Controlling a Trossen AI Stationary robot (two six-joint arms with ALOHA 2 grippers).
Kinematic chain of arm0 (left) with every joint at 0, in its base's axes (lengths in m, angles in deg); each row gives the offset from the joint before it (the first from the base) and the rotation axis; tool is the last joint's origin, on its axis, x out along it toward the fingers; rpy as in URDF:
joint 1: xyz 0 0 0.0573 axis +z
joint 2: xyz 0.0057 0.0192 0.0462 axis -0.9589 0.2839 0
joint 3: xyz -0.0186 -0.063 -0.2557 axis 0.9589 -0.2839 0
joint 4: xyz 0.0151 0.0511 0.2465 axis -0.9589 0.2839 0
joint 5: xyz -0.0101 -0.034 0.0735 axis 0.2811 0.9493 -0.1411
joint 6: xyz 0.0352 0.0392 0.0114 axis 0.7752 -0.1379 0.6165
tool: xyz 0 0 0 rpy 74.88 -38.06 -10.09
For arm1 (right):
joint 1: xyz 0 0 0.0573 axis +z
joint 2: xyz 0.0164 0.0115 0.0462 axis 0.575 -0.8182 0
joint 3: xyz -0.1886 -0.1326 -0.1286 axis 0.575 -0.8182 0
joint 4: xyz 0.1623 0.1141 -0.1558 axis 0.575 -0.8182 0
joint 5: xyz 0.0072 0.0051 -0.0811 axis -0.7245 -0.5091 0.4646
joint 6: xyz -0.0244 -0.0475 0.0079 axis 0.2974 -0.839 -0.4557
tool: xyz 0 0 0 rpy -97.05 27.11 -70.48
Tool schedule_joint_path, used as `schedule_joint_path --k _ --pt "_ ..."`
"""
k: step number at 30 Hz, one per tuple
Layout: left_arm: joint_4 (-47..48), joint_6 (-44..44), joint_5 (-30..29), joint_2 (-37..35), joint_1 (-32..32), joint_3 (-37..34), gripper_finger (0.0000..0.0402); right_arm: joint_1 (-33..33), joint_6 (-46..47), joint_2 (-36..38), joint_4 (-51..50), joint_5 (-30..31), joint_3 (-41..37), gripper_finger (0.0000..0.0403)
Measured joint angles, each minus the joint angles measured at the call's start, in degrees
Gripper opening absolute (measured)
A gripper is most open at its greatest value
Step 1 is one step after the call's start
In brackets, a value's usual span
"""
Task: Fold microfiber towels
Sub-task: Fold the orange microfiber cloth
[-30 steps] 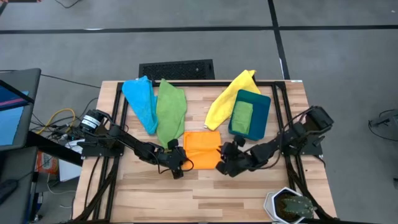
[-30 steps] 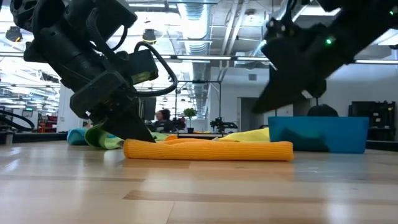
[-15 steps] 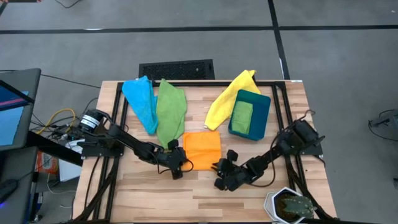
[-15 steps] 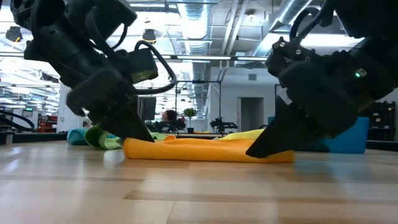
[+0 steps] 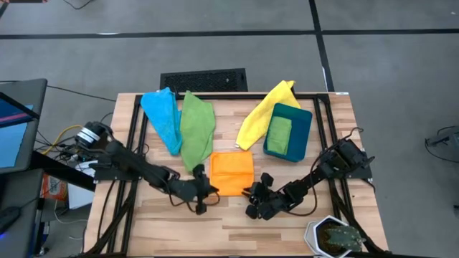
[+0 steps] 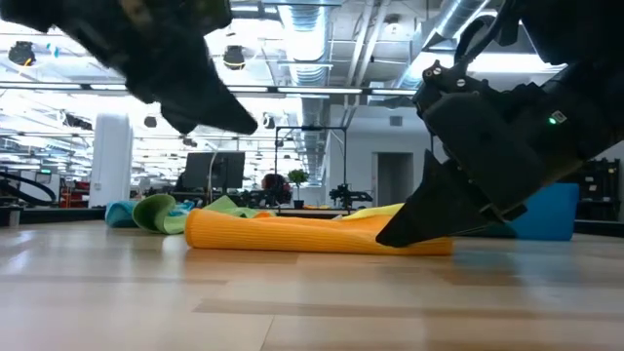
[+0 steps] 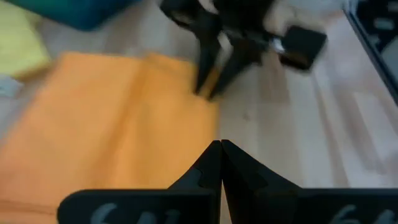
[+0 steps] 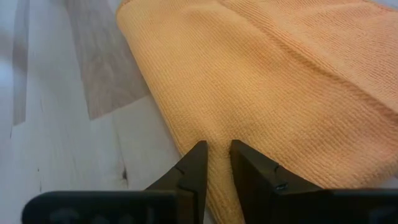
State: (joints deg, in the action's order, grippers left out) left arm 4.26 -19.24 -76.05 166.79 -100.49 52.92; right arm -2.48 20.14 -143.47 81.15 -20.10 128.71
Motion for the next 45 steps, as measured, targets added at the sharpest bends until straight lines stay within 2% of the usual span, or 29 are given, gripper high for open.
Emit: schedule_joint_path --k 8,14,18,21,24,28,32,39,45 --pt "-1.6 -5.3 -3.1 10.7 -2.0 -0.1 0.0 0.0 0.0 -0.1 0.8 0.1 0.0 0.0097" --pt "-1.9 -9.3 -2.8 14.6 -2.0 0.2 0.0 0.3 0.0 -0.1 0.4 0.0 0.0 0.0097" --pt "-1.1 -9.6 -2.1 14.2 -2.4 0.2 0.0 1.0 -0.2 2.3 -1.2 -1.7 -0.2 0.0097" --pt "-0.5 -9.0 -0.7 13.8 -2.7 0.1 0.0 1.7 -3.7 6.3 -1.9 -2.2 -0.4 0.0097" --pt "-0.6 -9.5 2.2 13.5 -2.9 0.1 0.0 1.9 -7.7 10.4 -2.3 0.6 -0.2 0.0097" --pt "-0.6 -9.8 5.0 12.3 -3.8 0.1 0.0 1.2 -11.2 12.1 -5.5 5.3 -0.2 0.0097" --pt "1.0 -8.8 5.4 8.8 -4.1 -0.2 0.0 -0.4 -9.6 10.1 -7.7 5.2 -0.2 0.0097" --pt "0.3 -7.1 3.6 4.6 -3.5 -0.1 0.0 -0.7 -5.2 2.1 -1.7 1.2 -0.1 0.0097" --pt "-0.2 -4.4 -4.3 4.2 -3.2 -0.1 0.0 0.2 2.7 -0.9 -0.7 3.7 0.1 0.0097"
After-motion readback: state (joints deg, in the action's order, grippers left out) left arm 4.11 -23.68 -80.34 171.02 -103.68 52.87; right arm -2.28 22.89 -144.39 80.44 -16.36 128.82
